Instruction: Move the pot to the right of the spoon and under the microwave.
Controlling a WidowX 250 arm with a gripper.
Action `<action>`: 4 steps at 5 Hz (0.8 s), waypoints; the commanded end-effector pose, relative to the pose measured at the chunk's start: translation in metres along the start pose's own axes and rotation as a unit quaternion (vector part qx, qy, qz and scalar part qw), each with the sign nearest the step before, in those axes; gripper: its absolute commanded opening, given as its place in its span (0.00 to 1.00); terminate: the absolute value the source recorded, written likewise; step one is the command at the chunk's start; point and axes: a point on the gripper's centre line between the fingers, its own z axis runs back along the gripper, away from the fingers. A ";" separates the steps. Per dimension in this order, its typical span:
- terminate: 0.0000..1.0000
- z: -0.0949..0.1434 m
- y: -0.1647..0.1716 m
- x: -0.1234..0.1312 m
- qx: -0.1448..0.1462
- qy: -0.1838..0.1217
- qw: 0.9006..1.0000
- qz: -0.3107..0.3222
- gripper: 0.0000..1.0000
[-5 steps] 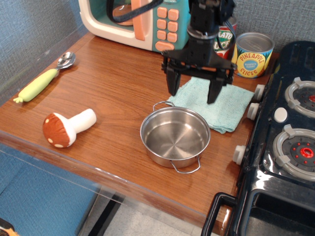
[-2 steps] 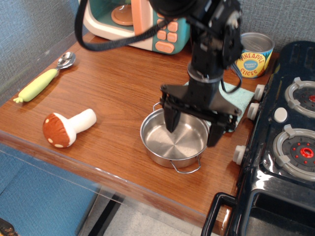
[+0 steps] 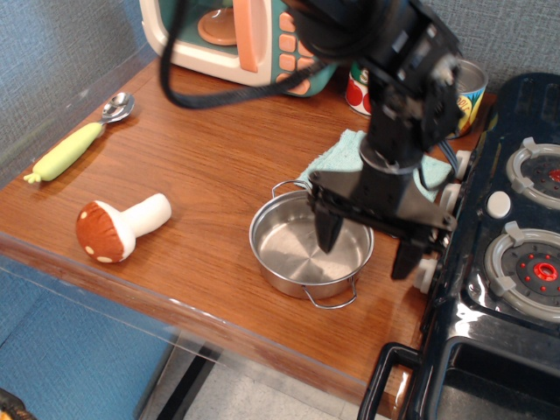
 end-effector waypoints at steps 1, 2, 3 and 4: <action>0.00 -0.007 0.002 0.017 0.013 -0.017 1.000 0.012 0.00; 0.00 -0.007 0.003 0.020 0.011 -0.016 1.000 0.014 0.00; 0.00 0.002 0.005 0.023 -0.002 -0.023 1.000 0.015 0.00; 0.00 0.037 0.005 0.025 -0.030 -0.041 0.999 0.011 0.00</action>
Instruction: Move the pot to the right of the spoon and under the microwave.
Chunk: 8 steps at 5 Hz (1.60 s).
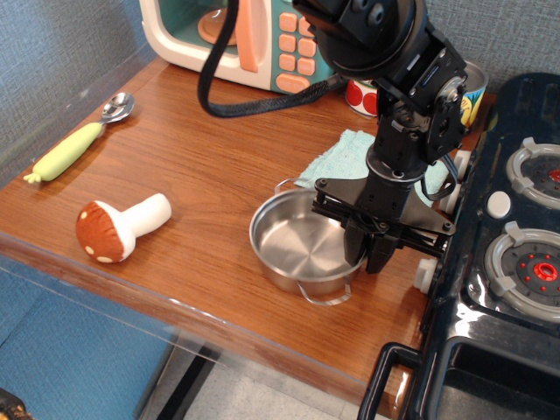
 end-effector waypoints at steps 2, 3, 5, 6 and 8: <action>0.00 0.072 0.049 0.067 -0.043 -0.059 0.997 0.040 0.00; 0.00 0.054 0.100 0.098 -0.012 -0.048 0.993 0.109 0.00; 0.00 0.035 0.168 0.128 0.024 -0.030 0.974 0.225 0.00; 0.00 0.033 0.194 0.131 0.046 -0.027 0.966 0.254 0.00; 0.00 0.030 0.217 0.119 0.080 -0.007 0.956 0.282 0.00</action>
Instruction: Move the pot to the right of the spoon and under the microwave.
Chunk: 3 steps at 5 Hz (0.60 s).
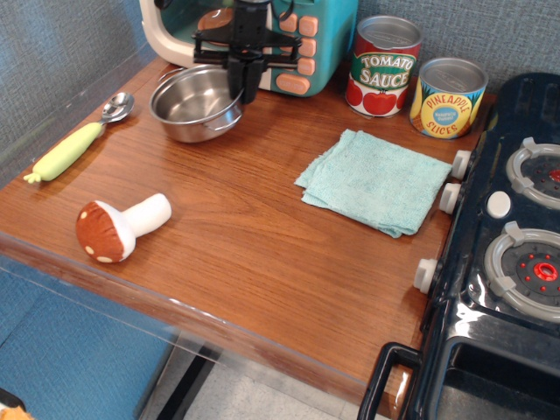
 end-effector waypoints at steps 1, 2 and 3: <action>0.00 0.025 0.025 -0.001 -0.001 -0.028 0.999 0.019 0.00; 0.00 0.025 0.025 -0.004 -0.028 -0.031 0.999 0.016 1.00; 0.00 0.038 0.023 -0.011 -0.085 -0.040 0.995 -0.031 1.00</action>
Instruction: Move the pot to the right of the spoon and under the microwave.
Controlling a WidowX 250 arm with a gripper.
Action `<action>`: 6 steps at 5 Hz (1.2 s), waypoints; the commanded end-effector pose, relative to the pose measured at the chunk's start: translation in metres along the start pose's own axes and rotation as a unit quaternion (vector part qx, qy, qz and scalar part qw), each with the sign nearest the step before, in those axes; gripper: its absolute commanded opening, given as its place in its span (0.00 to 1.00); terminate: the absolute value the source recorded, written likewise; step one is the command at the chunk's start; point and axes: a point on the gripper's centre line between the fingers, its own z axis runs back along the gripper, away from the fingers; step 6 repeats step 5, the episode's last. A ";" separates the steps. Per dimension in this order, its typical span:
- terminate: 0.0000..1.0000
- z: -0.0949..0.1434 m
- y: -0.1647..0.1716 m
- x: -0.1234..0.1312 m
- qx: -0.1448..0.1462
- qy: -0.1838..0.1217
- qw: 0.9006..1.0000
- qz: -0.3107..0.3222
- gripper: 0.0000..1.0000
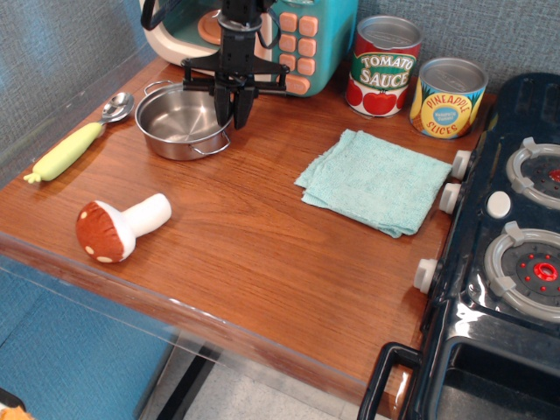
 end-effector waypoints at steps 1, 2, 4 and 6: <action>0.00 0.067 0.011 -0.006 -0.123 -0.072 0.984 -0.104 1.00; 0.00 0.071 0.007 -0.011 -0.126 -0.064 0.978 -0.153 1.00; 0.00 0.069 -0.004 -0.014 -0.069 -0.126 0.970 -0.198 1.00; 1.00 0.069 -0.004 -0.014 -0.069 -0.126 0.970 -0.198 1.00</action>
